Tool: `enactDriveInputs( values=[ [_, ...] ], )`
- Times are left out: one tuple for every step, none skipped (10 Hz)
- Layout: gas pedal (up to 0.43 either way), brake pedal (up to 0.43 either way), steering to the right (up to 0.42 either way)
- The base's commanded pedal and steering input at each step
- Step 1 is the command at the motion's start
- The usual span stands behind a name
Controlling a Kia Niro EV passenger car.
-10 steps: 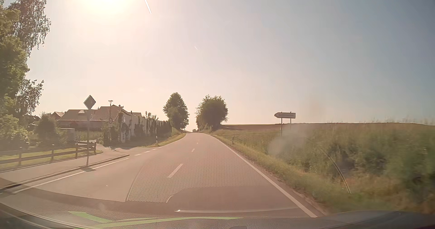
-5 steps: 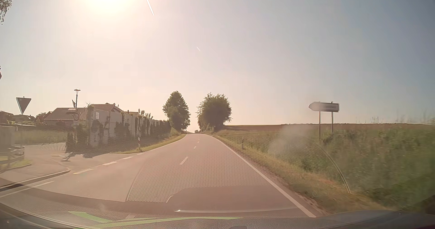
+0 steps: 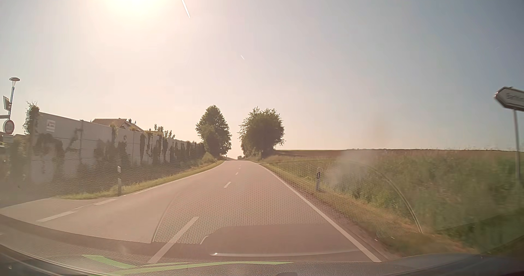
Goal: Follow the waypoints while adhering to traffic rules and regulations
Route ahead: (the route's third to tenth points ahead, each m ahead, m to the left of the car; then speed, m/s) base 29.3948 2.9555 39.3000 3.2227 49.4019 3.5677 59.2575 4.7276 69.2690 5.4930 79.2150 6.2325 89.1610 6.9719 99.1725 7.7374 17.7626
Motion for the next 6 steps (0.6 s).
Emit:
enactDriveInputs(
  values=[
    [0.228, 0.000, -0.009],
    [0.197, 0.000, -0.009],
    [0.169, 0.000, -0.008],
    [0.130, 0.000, -0.007],
    [0.098, 0.000, -0.006],
    [0.039, 0.000, -0.006]
  ],
)
